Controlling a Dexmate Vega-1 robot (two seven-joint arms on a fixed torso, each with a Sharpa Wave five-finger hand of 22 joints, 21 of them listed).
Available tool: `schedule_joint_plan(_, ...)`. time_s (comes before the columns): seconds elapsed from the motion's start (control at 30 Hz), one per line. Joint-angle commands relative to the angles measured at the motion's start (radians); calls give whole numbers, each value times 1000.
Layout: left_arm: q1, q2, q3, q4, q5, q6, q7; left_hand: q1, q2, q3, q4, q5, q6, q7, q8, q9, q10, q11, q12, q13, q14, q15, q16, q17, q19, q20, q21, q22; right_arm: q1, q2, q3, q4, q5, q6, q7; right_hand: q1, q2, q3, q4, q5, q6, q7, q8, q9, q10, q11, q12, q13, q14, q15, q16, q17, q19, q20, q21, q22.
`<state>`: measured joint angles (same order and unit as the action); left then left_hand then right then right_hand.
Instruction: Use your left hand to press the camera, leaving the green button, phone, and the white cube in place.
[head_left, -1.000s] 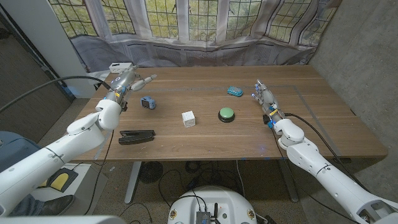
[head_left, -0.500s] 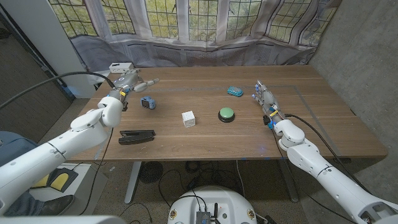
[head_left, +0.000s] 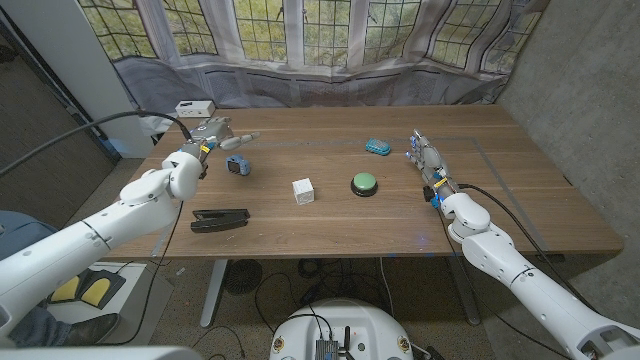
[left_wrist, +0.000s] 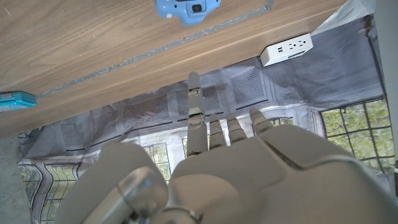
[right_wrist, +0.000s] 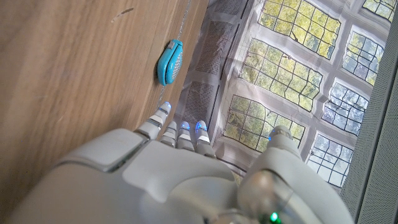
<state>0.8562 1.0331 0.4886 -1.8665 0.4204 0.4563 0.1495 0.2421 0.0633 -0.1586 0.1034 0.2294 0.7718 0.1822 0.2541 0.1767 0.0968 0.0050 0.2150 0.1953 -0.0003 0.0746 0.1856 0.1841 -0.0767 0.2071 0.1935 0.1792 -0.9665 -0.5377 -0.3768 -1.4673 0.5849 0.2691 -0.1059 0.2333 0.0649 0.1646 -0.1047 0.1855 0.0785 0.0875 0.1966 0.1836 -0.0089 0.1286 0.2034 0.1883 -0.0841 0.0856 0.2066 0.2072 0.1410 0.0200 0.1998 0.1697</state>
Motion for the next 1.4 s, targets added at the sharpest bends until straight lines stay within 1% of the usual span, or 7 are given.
schedule_joint_plan(0.03, -53, -17, 52, 41, 19, -22, -60, -10, -1, -10, 2, 4, 4, -3, -4, 3, -3, -2, 1, 3, -6, 6, 4, 2, -5, 5, -1, 6, 1, -2, 2, 0, 1, -2, 0, -1, 7, 6, -1, 3, 11, -2, -3, 3, 3, 0, 0, 3, -3, 9, 0, 4, 2, 6, -2, 4)
schedule_joint_plan(0.17, -69, -23, 68, 50, 31, -19, -81, -13, -1, -13, 4, 5, 10, -4, -4, 3, -2, -2, 2, 3, -6, 4, 4, 2, -5, 5, 0, 6, 3, -2, 1, 1, 0, -2, 1, -1, 8, 7, -1, 3, 12, -2, -3, 3, 3, -1, -1, 3, -3, 9, 0, 4, 1, 6, -2, 4)
schedule_joint_plan(0.33, -81, -26, 77, 67, 28, -42, -97, -17, -2, -16, 6, 6, 7, 4, -9, 3, -3, -1, 2, 3, -6, 4, 4, 2, -6, 5, 0, 6, 5, -3, -1, 1, 0, -5, 4, 0, 9, 8, -1, 3, 11, -3, -3, 3, 3, -1, -1, 3, -3, 8, 0, 4, 1, 6, -3, 4)
schedule_joint_plan(0.63, -100, -35, 94, 86, 41, -48, -121, -23, -4, -21, 9, 8, 7, 2, -14, 4, -6, -2, 1, 3, -7, 4, 4, 2, -8, 5, 1, 6, 8, 0, -4, 4, -1, -7, 3, 0, 9, 8, -1, 3, 12, -3, -3, 3, 2, -2, -1, 3, -4, 8, 0, 4, 0, 7, -3, 4)
schedule_joint_plan(0.87, -115, -39, 109, 98, 52, -54, -145, -28, -5, -25, 11, 9, -6, -9, -24, 4, -12, -3, -1, 3, -11, 4, 3, 2, -13, 5, 0, 6, 8, 3, -4, 7, 1, -8, 1, 0, 9, 8, -1, 2, 13, -3, -3, 3, 3, -2, -1, 3, -4, 8, -1, 4, 1, 7, -3, 4)
schedule_joint_plan(1.03, -119, -45, 114, 106, 55, -53, -153, -30, -5, -28, 13, 11, -4, -6, -26, 4, -14, -3, -2, 3, -11, 3, 4, 2, -14, 5, 1, 6, 8, 4, -5, 8, 0, -10, -1, 0, 9, 8, -1, 2, 12, -3, -3, 3, 2, -3, -1, 3, -4, 9, 0, 4, 0, 8, -3, 4)
schedule_joint_plan(1.4, -128, -56, 127, 122, 60, -60, -162, -33, -4, -32, 14, 13, -6, -15, -32, 4, -20, -4, -3, 3, -12, 3, 4, 2, -18, 5, 1, 6, 12, 4, -7, 12, 2, -13, 6, -1, 10, 8, -1, 2, 12, -4, -4, 3, 2, -4, -1, 3, -4, 9, -1, 5, 0, 8, -3, 4)
